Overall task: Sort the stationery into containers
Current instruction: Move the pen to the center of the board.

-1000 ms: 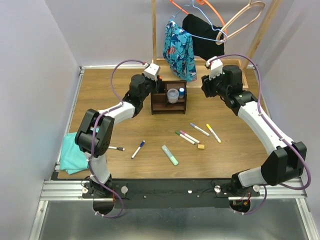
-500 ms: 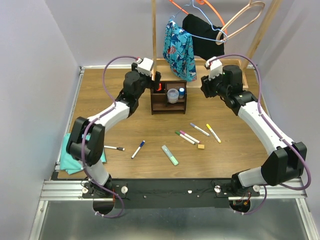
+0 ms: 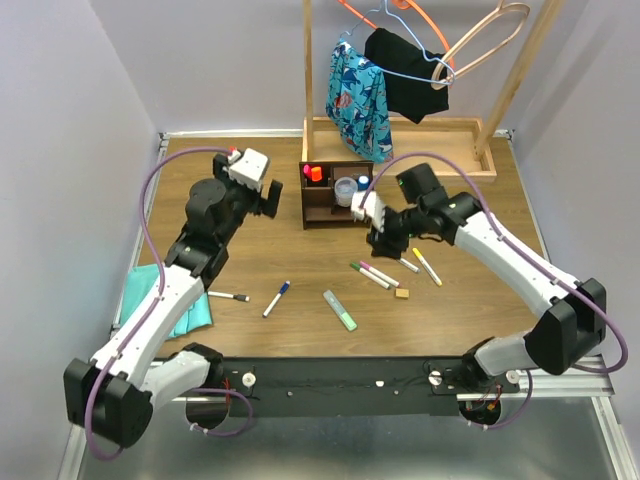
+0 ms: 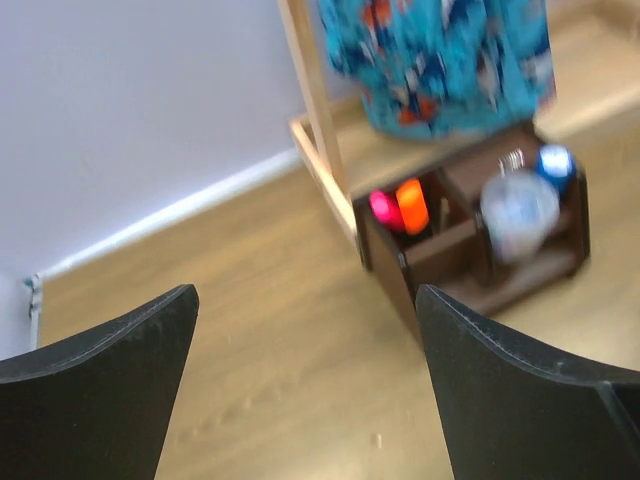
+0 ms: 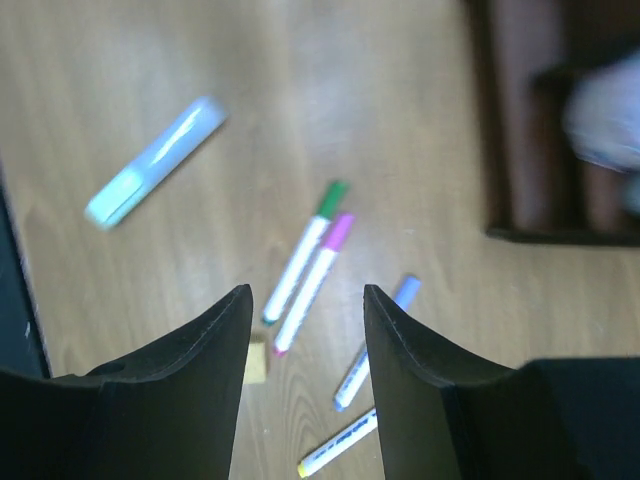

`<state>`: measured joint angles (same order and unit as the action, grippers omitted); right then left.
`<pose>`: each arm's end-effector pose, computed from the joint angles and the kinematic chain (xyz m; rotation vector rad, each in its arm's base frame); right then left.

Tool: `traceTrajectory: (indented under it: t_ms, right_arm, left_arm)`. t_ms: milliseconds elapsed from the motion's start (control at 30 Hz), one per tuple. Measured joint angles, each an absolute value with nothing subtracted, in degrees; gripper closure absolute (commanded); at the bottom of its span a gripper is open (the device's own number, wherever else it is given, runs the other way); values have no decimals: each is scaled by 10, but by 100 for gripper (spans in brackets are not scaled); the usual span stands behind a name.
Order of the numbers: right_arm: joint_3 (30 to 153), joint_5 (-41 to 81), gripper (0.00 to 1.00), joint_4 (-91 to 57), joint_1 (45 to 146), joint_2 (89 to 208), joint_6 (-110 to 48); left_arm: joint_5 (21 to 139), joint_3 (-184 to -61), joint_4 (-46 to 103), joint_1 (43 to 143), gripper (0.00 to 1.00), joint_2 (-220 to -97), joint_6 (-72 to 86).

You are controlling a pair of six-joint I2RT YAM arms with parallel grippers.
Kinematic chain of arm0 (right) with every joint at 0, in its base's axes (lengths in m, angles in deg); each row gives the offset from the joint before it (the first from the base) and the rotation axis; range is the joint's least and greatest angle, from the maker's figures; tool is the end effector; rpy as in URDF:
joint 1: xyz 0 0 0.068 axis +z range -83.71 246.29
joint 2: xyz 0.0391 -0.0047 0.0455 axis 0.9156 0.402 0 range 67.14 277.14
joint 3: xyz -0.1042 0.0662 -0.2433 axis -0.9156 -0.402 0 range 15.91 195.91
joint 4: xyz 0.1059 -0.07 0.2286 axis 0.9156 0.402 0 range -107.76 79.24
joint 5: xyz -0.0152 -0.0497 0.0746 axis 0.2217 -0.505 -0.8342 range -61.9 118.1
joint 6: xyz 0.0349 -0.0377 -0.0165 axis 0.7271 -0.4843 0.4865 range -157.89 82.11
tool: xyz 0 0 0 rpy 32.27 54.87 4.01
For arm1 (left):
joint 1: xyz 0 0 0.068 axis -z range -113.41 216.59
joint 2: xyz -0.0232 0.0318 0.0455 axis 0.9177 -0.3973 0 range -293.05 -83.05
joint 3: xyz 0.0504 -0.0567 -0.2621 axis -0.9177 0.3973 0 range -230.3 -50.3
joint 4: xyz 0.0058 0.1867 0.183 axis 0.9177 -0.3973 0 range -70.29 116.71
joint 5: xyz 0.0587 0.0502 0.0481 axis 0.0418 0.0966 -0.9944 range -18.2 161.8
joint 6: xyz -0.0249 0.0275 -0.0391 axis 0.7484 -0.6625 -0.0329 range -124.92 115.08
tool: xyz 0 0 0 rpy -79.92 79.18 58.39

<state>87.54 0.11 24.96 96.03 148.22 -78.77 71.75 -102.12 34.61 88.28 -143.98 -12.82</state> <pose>0.2480 0.1610 0.3099 -1.5509 1.8360 0.5145 0.2349 -0.0934 0.3625 0.4067 1.5423 -0.1867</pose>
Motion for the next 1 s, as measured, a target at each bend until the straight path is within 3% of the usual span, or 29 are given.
traceTrajectory:
  t_ms: [367, 467, 600, 633, 833, 1000]
  right_arm:
    - [866, -35, 42, 386, 1037, 1564, -1177]
    - [797, -37, 49, 375, 1082, 1543, -1264]
    - [745, -31, 74, 391, 1127, 1551, -1330]
    - [744, -30, 76, 393, 1133, 1557, -1335]
    - [745, -30, 85, 386, 1166, 1603, -1326]
    - [747, -25, 84, 349, 1196, 1658, -1294]
  left_arm:
    - [788, -1055, 11, 774, 1, -1389, -229]
    - [781, -1068, -57, 745, 1, -1373, -247]
    - [783, -1069, -122, 706, 1, -1328, -250]
    - [783, -1069, -129, 697, 1, -1318, -248]
    - [802, -1069, -156, 607, 1, -1239, -215]
    - [829, -1069, -172, 577, 1, -1202, -189]
